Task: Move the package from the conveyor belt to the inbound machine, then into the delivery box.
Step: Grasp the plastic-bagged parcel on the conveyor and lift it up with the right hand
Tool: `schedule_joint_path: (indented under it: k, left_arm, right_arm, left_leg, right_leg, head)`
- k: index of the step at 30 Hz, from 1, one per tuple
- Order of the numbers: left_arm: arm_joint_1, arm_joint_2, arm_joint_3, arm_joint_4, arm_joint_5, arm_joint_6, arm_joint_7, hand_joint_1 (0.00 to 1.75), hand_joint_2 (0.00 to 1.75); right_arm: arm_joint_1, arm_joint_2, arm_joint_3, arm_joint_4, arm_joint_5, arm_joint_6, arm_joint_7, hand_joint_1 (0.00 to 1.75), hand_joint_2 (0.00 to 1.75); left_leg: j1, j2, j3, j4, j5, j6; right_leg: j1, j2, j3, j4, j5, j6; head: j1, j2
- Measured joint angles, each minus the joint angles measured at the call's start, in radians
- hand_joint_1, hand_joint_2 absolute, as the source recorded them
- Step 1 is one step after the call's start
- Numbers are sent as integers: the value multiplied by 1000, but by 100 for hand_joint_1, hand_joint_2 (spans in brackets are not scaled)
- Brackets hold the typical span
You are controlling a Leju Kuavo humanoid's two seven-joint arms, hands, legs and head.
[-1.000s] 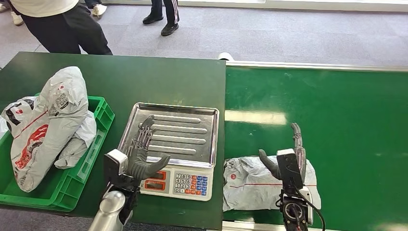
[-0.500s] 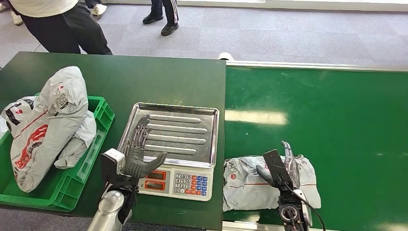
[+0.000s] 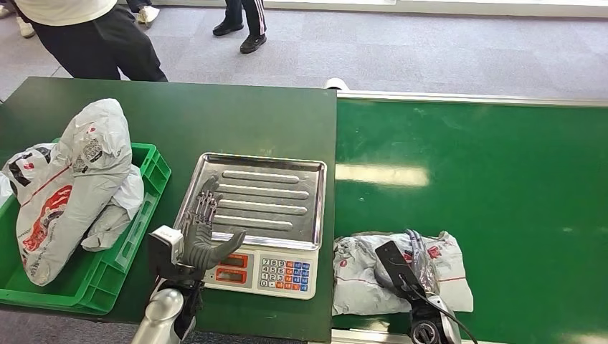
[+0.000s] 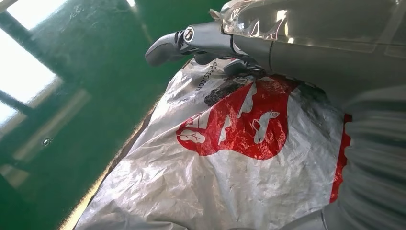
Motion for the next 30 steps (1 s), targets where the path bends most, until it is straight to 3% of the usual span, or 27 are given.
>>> schedule_joint_path:
  k: [9,12,16,17,30]
  left_arm:
    - [-2,1,0,0,14,7,0,0,175]
    - [-4,3,0,0,17,10,0,0,175]
    - [-7,5,-2,0,19,11,0,0,175]
    - [-7,5,-2,0,20,11,0,0,175]
    - [-7,9,-6,1,30,27,-10,0,175]
  right_arm:
    - [17,-23,38,18,10,-54,36,0,175]
    - [18,-30,56,38,5,-57,40,46,175]
    - [16,-37,75,66,-15,-55,36,165,175]
    - [14,-39,79,71,-20,-55,35,174,175]
    - [-30,-58,119,145,-92,-50,-15,175,175]
  left_leg:
    - [0,0,0,0,0,0]
    - [0,0,0,0,0,0]
    - [0,0,1,0,0,0]
    - [0,0,1,0,0,0]
    - [1,2,6,0,-1,0]
  right_leg:
    - [0,0,0,0,0,0]
    - [0,0,0,0,0,0]
    - [0,0,1,0,0,0]
    - [0,0,1,0,0,0]
    - [1,1,4,0,-1,0]
  head:
    - [0,0]
    - [0,0]
    - [0,0]
    - [0,0]
    - [0,0]
